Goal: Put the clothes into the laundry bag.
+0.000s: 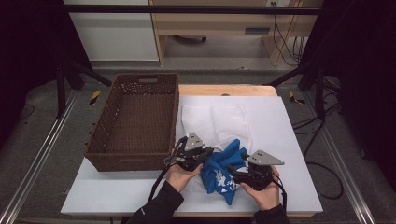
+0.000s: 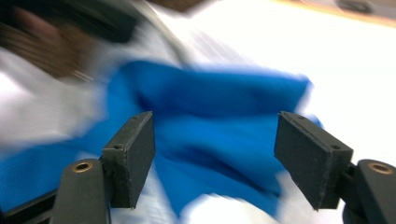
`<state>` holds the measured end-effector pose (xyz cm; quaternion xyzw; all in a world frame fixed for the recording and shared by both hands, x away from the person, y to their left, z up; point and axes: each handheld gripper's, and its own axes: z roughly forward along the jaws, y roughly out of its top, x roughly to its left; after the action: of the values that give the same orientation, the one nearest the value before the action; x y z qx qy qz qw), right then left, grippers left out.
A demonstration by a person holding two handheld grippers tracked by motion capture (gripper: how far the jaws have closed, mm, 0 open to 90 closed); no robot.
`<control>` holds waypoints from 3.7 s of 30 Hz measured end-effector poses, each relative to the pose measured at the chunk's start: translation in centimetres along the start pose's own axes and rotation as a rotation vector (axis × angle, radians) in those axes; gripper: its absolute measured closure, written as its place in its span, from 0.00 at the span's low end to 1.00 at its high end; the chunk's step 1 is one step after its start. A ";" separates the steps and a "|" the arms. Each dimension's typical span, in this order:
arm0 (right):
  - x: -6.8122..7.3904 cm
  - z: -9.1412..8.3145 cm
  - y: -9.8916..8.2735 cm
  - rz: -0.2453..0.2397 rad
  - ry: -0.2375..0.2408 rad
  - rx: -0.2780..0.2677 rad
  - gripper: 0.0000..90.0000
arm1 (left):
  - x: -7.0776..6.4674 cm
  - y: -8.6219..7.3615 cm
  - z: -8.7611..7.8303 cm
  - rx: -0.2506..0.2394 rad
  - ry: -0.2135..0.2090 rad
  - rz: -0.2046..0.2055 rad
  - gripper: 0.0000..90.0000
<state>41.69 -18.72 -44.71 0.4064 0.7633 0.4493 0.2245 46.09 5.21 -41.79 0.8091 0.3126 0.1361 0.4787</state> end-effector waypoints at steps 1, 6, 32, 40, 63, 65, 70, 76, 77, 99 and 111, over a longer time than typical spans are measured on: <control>-0.5 0.5 -0.5 0.007 -0.025 0.024 0.32 | 0.0 0.0 0.0 0.000 -0.001 0.000 0.99; -1.8 3.1 -2.5 0.059 -0.041 0.118 0.37 | 0.1 -0.4 0.2 0.014 -0.007 0.003 0.99; 4.4 2.7 1.3 -0.126 0.186 0.007 0.87 | -0.1 1.9 -0.9 -0.043 0.004 -0.029 0.99; 2.8 5.4 0.8 -0.046 0.067 0.068 0.73 | 0.2 0.8 -1.0 -0.044 0.005 -0.037 0.99; 1.9 2.7 -1.5 0.019 0.148 0.124 0.86 | 0.2 -0.6 -0.9 -0.028 0.003 -0.029 0.99; 2.5 2.3 -0.9 -0.010 0.142 0.077 0.87 | 0.1 -0.4 -1.1 -0.044 0.002 -0.034 0.99; 3.6 3.4 1.0 -0.047 0.088 0.032 0.86 | -0.5 0.6 -2.0 -0.074 0.001 -0.015 0.99; 3.1 7.0 0.9 -0.050 -0.067 0.098 0.82 | -0.3 -0.1 -1.9 -0.062 -0.010 -0.025 0.99; 3.0 7.5 0.6 -0.053 -0.068 0.114 0.81 | -0.2 -0.4 -1.7 -0.057 -0.010 -0.030 0.99; 5.2 3.7 -0.6 -0.069 0.097 0.072 0.41 | 0.8 -1.2 -0.9 -0.044 0.010 -0.051 0.99; 4.7 4.6 1.4 -0.019 0.052 0.029 0.84 | 0.2 -0.5 -2.3 -0.100 -0.017 -0.057 0.99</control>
<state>42.84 -12.15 -45.70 0.3905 0.7792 0.4463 0.2030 44.84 7.06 -41.11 0.7760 0.3244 0.1310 0.5247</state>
